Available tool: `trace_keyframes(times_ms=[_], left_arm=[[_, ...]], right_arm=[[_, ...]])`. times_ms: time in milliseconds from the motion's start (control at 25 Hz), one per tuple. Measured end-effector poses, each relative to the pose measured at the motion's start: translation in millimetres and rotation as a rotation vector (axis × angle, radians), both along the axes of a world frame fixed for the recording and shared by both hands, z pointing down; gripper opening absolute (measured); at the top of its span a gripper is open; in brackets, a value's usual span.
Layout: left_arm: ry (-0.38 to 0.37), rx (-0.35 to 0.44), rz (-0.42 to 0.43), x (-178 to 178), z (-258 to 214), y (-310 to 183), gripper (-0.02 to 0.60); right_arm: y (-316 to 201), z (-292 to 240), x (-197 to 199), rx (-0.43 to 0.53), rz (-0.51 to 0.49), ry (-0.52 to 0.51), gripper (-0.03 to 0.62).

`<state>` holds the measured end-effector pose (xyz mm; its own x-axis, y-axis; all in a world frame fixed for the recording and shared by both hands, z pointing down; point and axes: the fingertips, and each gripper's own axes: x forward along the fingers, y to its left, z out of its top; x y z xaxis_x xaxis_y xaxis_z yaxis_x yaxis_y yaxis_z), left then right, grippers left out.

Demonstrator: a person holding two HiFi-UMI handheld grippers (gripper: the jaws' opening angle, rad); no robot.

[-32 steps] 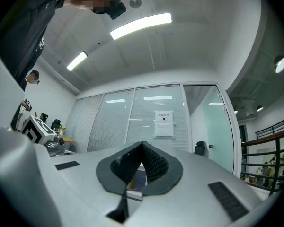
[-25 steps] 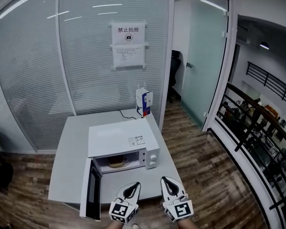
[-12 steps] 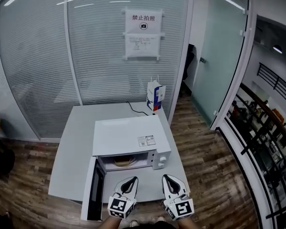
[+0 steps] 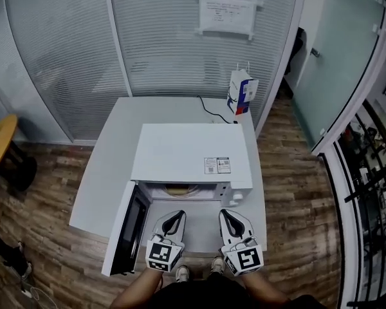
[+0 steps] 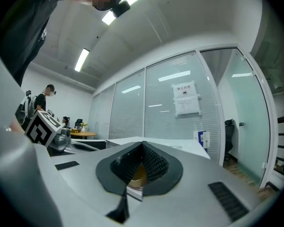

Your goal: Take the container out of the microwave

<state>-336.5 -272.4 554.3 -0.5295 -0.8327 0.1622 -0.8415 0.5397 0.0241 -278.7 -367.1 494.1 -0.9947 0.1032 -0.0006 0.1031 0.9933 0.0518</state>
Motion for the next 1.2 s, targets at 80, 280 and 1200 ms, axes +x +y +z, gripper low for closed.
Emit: trace_keyframes(times_ms=[80, 280, 1200], left_arm=[[0.017, -0.006, -0.04, -10, 10, 0, 0.01], [0.081, -0.029, -0.191, -37, 45, 5, 0.242], [0.204, -0.194, -0.482, -145, 172, -36, 0.503]], right_arm=[[1, 10, -11, 0.001, -0.036, 0.026, -0.002], [5, 38, -35, -0.005, -0.1, 0.082, -0.002], [-28, 125, -56, -0.065, -0.159, 0.265, -0.002]])
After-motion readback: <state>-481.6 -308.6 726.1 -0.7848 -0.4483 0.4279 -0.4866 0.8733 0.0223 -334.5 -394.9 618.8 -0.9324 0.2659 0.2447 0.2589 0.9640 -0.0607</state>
